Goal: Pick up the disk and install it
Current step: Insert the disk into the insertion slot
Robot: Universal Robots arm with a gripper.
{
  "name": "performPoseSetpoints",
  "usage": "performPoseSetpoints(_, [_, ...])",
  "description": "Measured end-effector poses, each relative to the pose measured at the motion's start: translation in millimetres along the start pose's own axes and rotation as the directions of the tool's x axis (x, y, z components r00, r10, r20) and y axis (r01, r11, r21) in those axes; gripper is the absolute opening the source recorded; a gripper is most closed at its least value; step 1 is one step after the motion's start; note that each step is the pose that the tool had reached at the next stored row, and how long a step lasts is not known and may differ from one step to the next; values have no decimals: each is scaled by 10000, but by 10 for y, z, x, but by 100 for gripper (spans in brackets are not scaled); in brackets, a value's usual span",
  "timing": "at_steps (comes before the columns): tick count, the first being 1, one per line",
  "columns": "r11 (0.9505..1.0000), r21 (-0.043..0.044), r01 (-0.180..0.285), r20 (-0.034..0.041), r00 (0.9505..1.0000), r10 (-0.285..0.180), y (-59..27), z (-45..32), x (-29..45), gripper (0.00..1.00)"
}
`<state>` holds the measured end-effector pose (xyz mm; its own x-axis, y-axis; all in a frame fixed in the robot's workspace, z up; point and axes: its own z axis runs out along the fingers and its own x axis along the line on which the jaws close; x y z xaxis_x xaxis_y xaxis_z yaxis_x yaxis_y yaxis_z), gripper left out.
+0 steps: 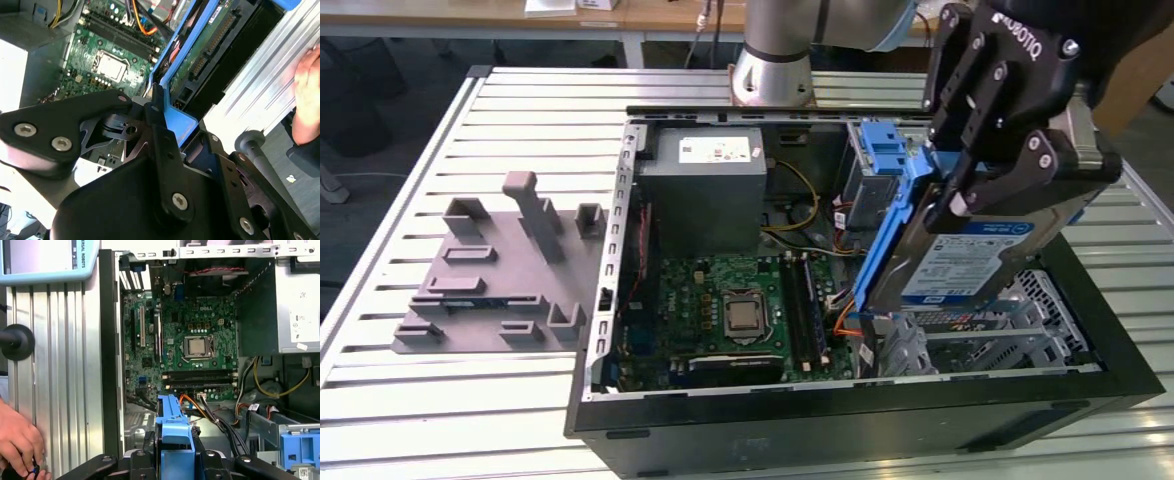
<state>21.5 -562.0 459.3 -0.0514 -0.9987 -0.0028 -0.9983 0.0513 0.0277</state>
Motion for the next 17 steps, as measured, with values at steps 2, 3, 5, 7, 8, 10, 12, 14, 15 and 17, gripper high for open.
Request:
performPoseSetpoints(2, [10000, -2, 1, -2, 10000, -1, -62, 3, -3, 36])
performPoseSetpoints(3, [10000, -3, 1, -4, 10000, -1, -84, 4, -4, 36])
performPoseSetpoints(5, [10000, -3, 0, -1, 10000, 0, -121, 11, -5, 36])
performPoseSetpoints(7, [10000, -3, 0, -2, 10000, 0, -154, 16, -7, 36])
performPoseSetpoints(8, [10000, -3, 0, 0, 10000, 0, -171, 21, -8, 36])
performPoseSetpoints(10, [10000, -3, 16, -2, 10000, -16, -193, 30, -9, 36])
performPoseSetpoints(12, [9999, -3, 143, -5, 9999, -143, -199, 39, -9, 36])
performPoseSetpoints(14, [9997, -3, 264, -7, 9997, -264, -207, 48, -7, 36])
performPoseSetpoints(15, [9996, -2, 273, -7, 9996, -273, -215, 50, -5, 36])
performPoseSetpoints(17, [9996, -2, 272, -8, 9996, -272, -249, 51, -6, 36])
